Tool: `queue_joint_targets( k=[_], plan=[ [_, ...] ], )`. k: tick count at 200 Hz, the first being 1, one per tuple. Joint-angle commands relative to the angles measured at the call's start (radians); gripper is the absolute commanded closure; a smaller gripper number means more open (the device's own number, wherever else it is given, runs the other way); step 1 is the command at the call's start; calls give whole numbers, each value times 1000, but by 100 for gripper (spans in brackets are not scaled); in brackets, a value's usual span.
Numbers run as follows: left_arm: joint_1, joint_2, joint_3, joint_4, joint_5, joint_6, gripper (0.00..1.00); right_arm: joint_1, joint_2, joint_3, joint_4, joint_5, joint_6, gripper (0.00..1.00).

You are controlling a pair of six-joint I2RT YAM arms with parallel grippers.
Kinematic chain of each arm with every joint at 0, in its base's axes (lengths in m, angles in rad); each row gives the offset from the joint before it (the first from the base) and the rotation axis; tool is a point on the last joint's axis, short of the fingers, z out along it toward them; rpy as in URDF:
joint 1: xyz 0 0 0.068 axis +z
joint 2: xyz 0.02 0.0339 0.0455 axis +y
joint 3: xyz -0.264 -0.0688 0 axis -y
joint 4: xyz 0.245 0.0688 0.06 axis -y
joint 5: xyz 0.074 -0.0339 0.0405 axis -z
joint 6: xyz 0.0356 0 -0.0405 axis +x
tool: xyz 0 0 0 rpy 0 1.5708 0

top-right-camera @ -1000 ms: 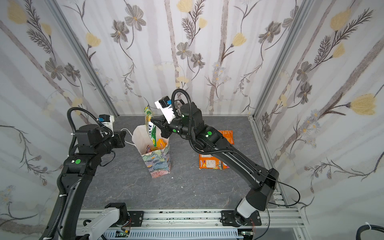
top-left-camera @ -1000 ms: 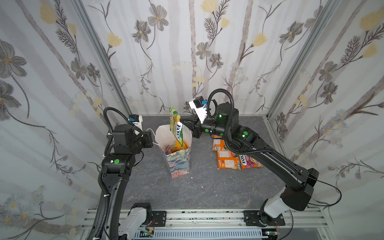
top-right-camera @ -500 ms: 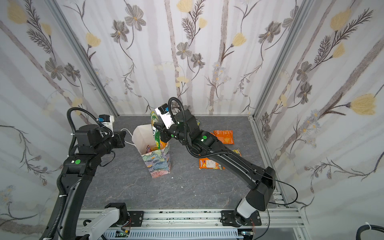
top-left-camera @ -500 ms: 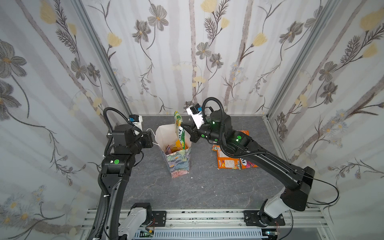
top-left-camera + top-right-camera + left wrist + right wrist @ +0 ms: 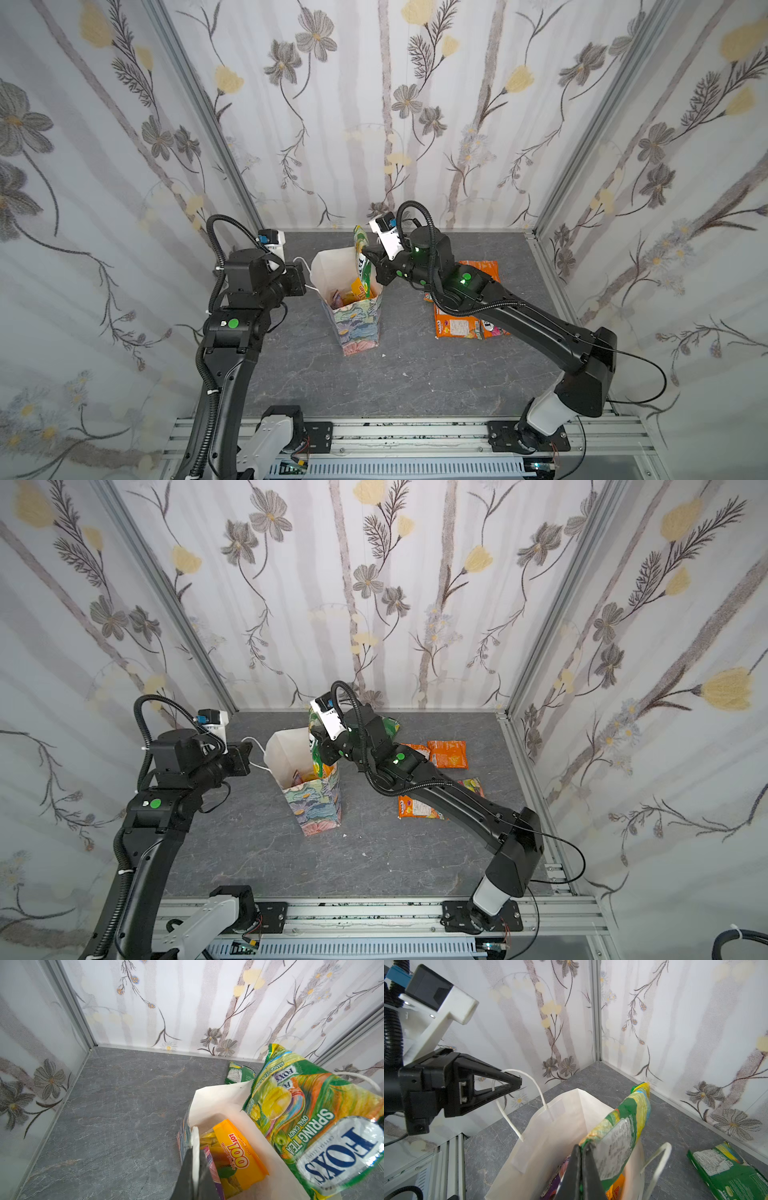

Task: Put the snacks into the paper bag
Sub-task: 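Lower the FOX'S Spring Tea bag into the paper bag with the right gripper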

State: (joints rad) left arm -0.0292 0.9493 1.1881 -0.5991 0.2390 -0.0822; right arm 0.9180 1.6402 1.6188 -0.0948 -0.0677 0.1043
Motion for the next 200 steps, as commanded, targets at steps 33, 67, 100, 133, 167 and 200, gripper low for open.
queue_joint_targets(
  k=[33,67,100,133,167,200],
  plan=[
    [0,0,6,19,-1,8,98,2,14,6,44,56,-32,100],
    [0,0,12,17,-1,9,98,2,-36,-78,104,64,-28,100],
    [-1,1,13,16,-1,9,98,7,-63,-102,101,75,-28,100],
    [-1,1,11,18,-3,10,98,14,-98,-164,140,90,-27,100],
    [-1,0,17,15,-2,9,98,19,-99,-184,141,97,-21,98],
    [-1,-3,14,16,-3,9,98,23,-94,-188,142,100,-15,91]
  ],
)
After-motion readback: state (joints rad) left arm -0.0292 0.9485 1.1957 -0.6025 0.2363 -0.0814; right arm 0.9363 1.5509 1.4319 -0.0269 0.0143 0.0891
